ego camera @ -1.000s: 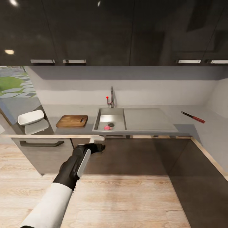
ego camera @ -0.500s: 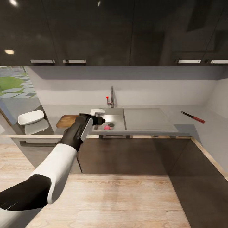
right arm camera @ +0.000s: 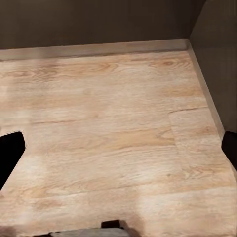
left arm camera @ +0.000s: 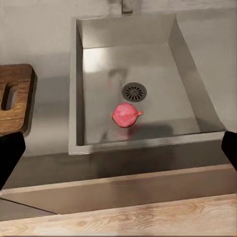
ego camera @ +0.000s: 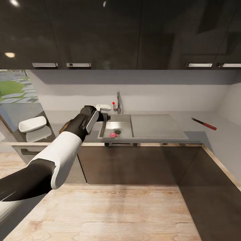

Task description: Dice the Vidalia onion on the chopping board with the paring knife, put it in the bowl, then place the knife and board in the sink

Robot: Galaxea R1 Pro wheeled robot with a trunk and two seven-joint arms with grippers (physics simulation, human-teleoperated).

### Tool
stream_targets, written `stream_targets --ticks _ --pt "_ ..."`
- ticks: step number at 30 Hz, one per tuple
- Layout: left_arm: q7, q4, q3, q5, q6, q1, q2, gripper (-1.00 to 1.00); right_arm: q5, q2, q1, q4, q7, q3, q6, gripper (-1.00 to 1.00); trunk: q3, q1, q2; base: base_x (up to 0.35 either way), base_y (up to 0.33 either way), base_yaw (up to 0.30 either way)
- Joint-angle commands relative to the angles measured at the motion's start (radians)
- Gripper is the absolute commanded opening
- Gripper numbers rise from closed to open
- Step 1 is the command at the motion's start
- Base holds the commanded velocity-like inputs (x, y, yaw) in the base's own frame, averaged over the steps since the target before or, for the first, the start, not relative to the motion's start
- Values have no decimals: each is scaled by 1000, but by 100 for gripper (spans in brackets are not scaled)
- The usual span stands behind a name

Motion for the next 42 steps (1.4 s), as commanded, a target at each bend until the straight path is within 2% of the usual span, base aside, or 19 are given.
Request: stream_targets --ticks 1,6,12,15,16,22,24,26,28,29,32,33,34,36,38,40,42 --pt "9 10 -4 11 3 -3 0 100 6 1 28 1 12 -9 -12 100 -2 1 -2 0 0 0" --pt "9 72 -4 10 -9 -5 0 100 6 7 109 1 44 -9 -12 100 -2 1 -2 0 0 0" --pt "9 168 -4 10 -86 -6 0 100 6 11 203 1 75 -9 -12 100 -2 1 -2 0 0 0" --pt "9 184 -4 10 -103 -6 0 100 6 17 248 1 107 -9 -12 100 -2 1 -2 0 0 0" --pt "9 191 -3 10 -109 -6 1 100 6 20 272 0 143 -9 -12 100 -2 1 -2 0 0 0" --pt "8 197 -4 12 -112 -6 1 100 0 16 282 -11 141 -19 -12 100 -2 1 -2 0 0 0" --pt "8 198 -4 12 -112 -5 1 100 -1 10 281 -62 92 -20 -12 100 -2 1 -2 0 0 0" --pt "8 198 -4 12 -112 -5 1 100 -1 9 276 -130 47 -21 67 100 -2 1 -2 0 0 0" --pt "7 198 -4 12 -113 -4 2 100 -2 8 270 -280 0 -21 264 100 -2 1 -2 0 0 0" --pt "7 198 -4 12 -113 -4 2 100 -3 8 269 -323 -7 -21 319 100 -2 1 -2 0 0 0" --pt "6 198 -4 12 -113 -4 2 100 -3 6 267 -567 -25 -21 618 100 -2 1 -2 0 0 0" --pt "6 198 -4 12 -113 -4 2 100 -3 5 267 -607 -27 -21 652 100 -2 1 -2 0 0 0" --pt "6 198 -4 12 -113 -4 2 100 -3 4 267 -683 -30 -21 703 100 -2 1 -2 0 0 0" --pt "6 198 -4 11 -113 -4 2 100 -3 4 266 -822 -34 -18 757 100 -2 1 -2 0 0 0" --pt "6 198 -4 11 -113 -4 2 100 -3 6 266 -890 -33 -16 770 100 -2 1 -2 0 0 0" --pt "6 198 -4 11 -113 -3 2 100 -2 17 268 -1012 -31 -12 781 100 -2 1 -2 0 0 0" --pt "6 198 -4 11 -113 -3 2 100 0 29 270 -1078 -22 -11 780 100 -2 1 -2 0 0 0"
